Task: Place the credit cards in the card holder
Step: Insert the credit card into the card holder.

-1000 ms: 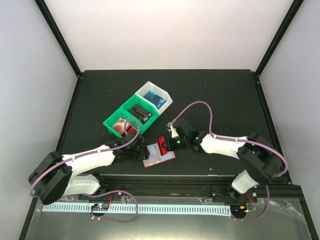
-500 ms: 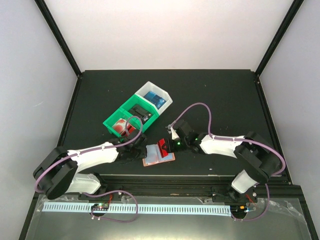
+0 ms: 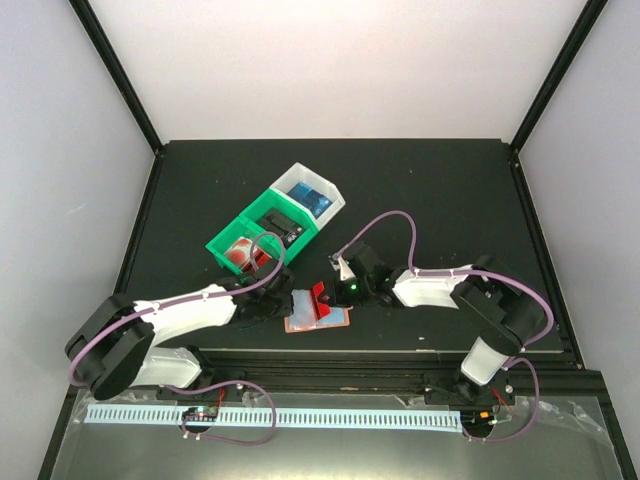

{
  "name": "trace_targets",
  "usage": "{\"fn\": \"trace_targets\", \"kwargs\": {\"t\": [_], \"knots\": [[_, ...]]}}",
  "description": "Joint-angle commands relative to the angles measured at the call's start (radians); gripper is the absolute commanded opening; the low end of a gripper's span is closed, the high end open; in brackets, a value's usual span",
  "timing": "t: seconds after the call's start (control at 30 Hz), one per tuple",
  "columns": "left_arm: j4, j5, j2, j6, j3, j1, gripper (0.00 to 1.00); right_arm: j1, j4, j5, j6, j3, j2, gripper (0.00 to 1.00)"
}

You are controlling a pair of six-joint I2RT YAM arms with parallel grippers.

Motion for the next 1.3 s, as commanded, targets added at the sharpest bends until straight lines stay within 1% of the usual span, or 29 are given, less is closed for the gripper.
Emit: {"fn": "trace_targets", "kwargs": {"t": [0.0, 0.17, 0.23, 0.33, 0.5, 0.53, 0.63, 0.73, 0.83, 0.93, 1.0, 1.03, 1.17, 1.23, 1.27], "knots": [[-0.078, -0.008, -0.001, -0.007, -0.032, -0.014, 0.2, 0.003, 0.049, -0.023, 0.058, -0.017, 0.029, 0.01], [-0.081, -0.009, -0.068, -0.004, -0.035, -0.014, 0.3, 0.003, 0.003, 0.046, 0.042, -0.017, -0.016, 0.01], [-0.078, -0.005, -0.087, -0.001, -0.036, -0.015, 0.36, 0.002, -0.02, 0.085, 0.034, -0.018, -0.048, 0.01], [-0.079, -0.004, -0.112, 0.004, -0.032, -0.014, 0.46, 0.002, -0.074, 0.167, 0.02, -0.021, -0.106, 0.01], [-0.056, 0.01, -0.16, 0.029, -0.03, -0.013, 0.58, 0.001, -0.216, 0.321, -0.034, 0.004, -0.18, 0.01], [-0.047, 0.02, -0.169, 0.037, -0.029, -0.014, 0.6, 0.001, -0.24, 0.341, -0.04, 0.009, -0.187, 0.01], [-0.028, 0.043, -0.191, 0.055, -0.026, -0.014, 0.6, 0.003, -0.283, 0.371, -0.05, 0.018, -0.202, 0.01], [0.003, 0.063, -0.237, 0.07, -0.029, -0.013, 0.63, 0.002, -0.244, 0.302, -0.058, 0.003, -0.224, 0.01], [0.086, 0.125, -0.305, 0.07, -0.058, -0.012, 0.71, 0.002, -0.155, 0.177, -0.068, -0.025, -0.257, 0.01], [0.233, 0.246, -0.369, 0.051, -0.111, -0.008, 0.78, 0.0, -0.081, 0.071, -0.082, -0.039, -0.293, 0.01], [0.328, 0.337, -0.406, 0.027, -0.146, -0.007, 0.8, -0.004, -0.006, -0.016, -0.084, -0.055, -0.325, 0.01], [0.379, 0.366, -0.421, 0.007, -0.165, -0.007, 0.8, -0.005, 0.034, -0.061, -0.077, -0.073, -0.349, 0.01], [0.43, 0.403, -0.48, -0.044, -0.194, -0.004, 0.8, -0.008, 0.169, -0.201, -0.034, -0.114, -0.414, 0.01], [0.489, 0.429, -0.51, -0.075, -0.213, -0.004, 0.77, -0.008, 0.201, -0.236, -0.007, -0.124, -0.428, 0.01], [0.523, 0.446, -0.523, -0.094, -0.223, -0.003, 0.72, -0.008, 0.211, -0.245, 0.004, -0.129, -0.431, 0.01]]}}
